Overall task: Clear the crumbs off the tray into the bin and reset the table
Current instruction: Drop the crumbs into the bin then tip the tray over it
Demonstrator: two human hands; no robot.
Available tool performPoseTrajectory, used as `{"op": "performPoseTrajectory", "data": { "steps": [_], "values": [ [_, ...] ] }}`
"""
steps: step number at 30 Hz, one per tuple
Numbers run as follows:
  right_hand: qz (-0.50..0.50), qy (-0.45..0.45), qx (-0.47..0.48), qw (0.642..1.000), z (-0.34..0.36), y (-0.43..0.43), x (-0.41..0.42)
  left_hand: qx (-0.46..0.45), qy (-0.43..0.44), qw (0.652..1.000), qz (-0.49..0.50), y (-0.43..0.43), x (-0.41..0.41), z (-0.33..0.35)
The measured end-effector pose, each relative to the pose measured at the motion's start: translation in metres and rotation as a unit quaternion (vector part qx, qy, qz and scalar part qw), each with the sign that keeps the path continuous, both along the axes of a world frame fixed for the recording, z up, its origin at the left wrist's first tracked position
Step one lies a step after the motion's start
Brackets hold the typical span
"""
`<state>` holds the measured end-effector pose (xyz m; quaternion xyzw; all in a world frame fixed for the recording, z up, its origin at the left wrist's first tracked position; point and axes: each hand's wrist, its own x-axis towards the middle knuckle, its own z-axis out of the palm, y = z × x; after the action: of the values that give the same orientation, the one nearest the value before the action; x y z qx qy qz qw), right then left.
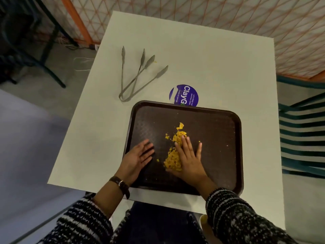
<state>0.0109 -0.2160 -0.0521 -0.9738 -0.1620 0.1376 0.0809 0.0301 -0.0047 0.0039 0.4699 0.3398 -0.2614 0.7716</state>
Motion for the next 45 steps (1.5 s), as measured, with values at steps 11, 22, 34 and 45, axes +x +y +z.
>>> {"op": "performPoseTrajectory", "data": {
  "steps": [11,22,34,45],
  "values": [
    [0.021,-0.026,0.047,0.998,0.009,0.019,0.010,-0.009,-0.001,0.999,0.031,0.002,0.011,0.001],
    [0.164,0.022,-0.027,0.986,0.001,0.042,-0.028,-0.012,-0.009,0.999,0.045,0.014,0.008,0.003],
    [-0.039,0.043,0.169,0.984,0.026,0.013,0.006,-0.020,0.002,0.999,0.029,0.001,0.009,0.004],
    [-0.041,0.084,0.237,0.967,0.013,-0.014,0.080,-0.007,0.018,0.999,0.030,-0.004,0.007,0.002]
  ]
}}
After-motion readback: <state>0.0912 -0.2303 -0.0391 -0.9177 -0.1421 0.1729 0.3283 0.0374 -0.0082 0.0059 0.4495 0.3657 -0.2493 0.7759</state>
